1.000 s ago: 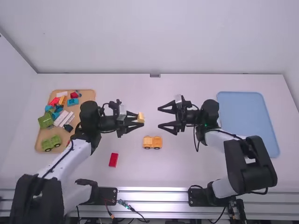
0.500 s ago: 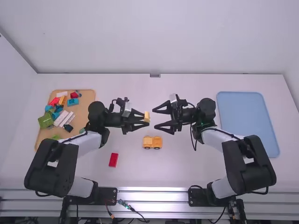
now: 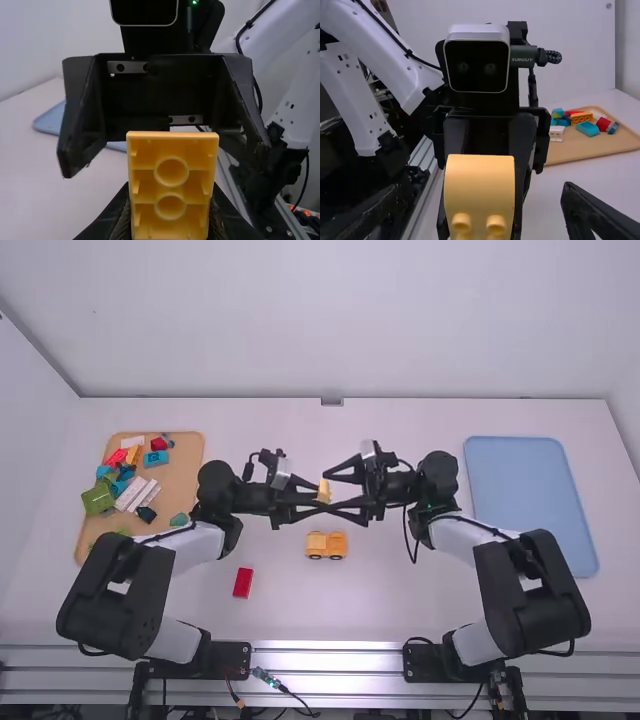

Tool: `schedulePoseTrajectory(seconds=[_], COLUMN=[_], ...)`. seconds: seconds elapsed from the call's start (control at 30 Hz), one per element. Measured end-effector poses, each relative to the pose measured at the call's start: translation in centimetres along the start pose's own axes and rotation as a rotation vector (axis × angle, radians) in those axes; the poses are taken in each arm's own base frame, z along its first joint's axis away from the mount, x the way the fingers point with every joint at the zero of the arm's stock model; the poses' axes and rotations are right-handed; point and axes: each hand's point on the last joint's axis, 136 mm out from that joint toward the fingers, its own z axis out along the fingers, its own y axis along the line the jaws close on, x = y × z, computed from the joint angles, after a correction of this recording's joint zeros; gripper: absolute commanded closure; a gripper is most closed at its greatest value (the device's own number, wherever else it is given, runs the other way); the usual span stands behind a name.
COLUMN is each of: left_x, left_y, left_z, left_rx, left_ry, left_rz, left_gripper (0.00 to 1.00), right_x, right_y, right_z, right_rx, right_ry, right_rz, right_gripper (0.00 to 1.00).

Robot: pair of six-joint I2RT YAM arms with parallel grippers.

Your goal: Assemble lego blocks to make yellow taxi

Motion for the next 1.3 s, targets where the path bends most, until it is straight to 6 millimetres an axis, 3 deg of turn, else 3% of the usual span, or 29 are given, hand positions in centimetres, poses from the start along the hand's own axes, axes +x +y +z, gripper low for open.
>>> schedulePoseTrajectory(seconds=[0.13, 1.1, 1.3], left_x=[-0.13, 0.03, 0.06], left_y=[0.37, 0.61, 0.49], left_z=[0.04, 0.18, 0.31], left_rx=[-0.022, -0.036, -0.031], left_ry=[-0.008, -0.007, -0.005], left_rz=[-0.001, 0.0, 0.002], left_gripper=[0.98, 0.98, 0.98], right_x=[-0.01, -0.15, -0.11], right_y=[-0.01, -0.2, -0.28], right_z=[0.07, 0.73, 0.55], right_rx=[0.001, 0.019, 0.021], right_ry=[-0.001, -0.012, -0.011], right_rz=[0.001, -0.016, -0.013], right_gripper=[0.41, 0.62, 0.8])
